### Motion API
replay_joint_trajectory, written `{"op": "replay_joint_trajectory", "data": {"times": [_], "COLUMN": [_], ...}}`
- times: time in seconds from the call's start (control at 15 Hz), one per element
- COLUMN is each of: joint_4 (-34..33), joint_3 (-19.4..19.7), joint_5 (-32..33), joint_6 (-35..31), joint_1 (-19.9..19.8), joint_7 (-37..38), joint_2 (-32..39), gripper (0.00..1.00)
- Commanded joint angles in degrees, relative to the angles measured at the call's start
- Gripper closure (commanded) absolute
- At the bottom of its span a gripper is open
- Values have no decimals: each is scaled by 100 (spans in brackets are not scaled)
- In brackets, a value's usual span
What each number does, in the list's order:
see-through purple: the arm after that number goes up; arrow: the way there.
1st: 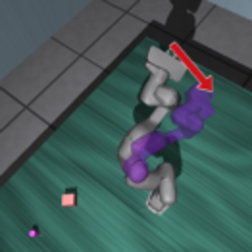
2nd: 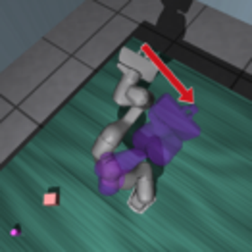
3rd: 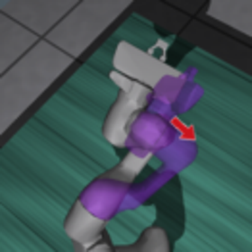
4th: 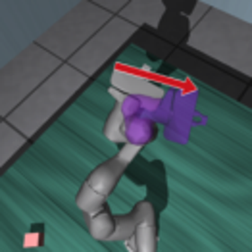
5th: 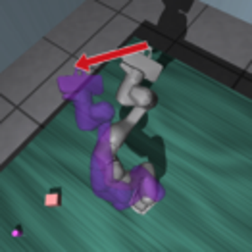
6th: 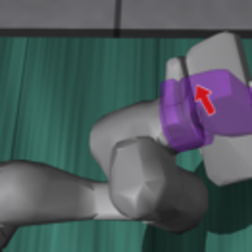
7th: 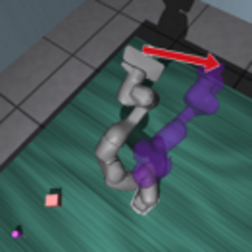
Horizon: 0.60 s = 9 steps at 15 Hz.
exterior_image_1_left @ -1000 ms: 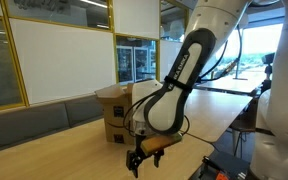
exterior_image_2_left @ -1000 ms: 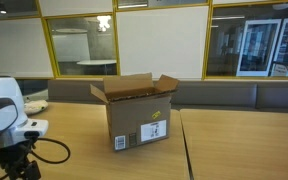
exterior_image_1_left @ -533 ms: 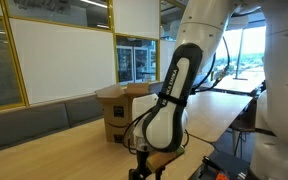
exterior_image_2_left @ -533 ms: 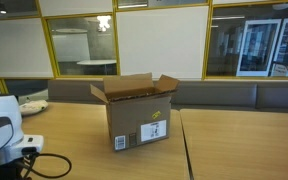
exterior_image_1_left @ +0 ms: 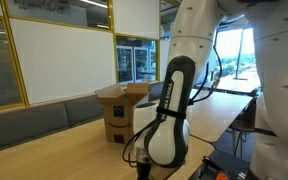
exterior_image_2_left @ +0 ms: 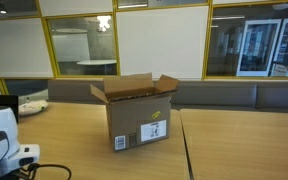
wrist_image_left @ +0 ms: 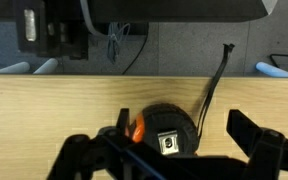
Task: Put all the objects on the table into the cardboard box.
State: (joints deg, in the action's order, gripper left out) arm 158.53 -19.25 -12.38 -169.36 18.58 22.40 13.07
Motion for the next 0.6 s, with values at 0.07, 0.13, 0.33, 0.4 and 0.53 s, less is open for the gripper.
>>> {"op": "replay_joint_trajectory", "data": {"times": [0.07,0.13,0.33,0.4,0.53], "joint_4": [0,-12,-143,-204,-323], "joint_3": [189,280,710,909,1165], "joint_5": [211,307,713,892,1104], "joint_6": [-362,-354,-249,-213,-173], "joint_1": [224,290,568,691,813], "joint_7": [-103,-94,-39,-16,-14], "joint_2": [275,317,436,481,588], "gripper": [0,0,0,0,0]}}
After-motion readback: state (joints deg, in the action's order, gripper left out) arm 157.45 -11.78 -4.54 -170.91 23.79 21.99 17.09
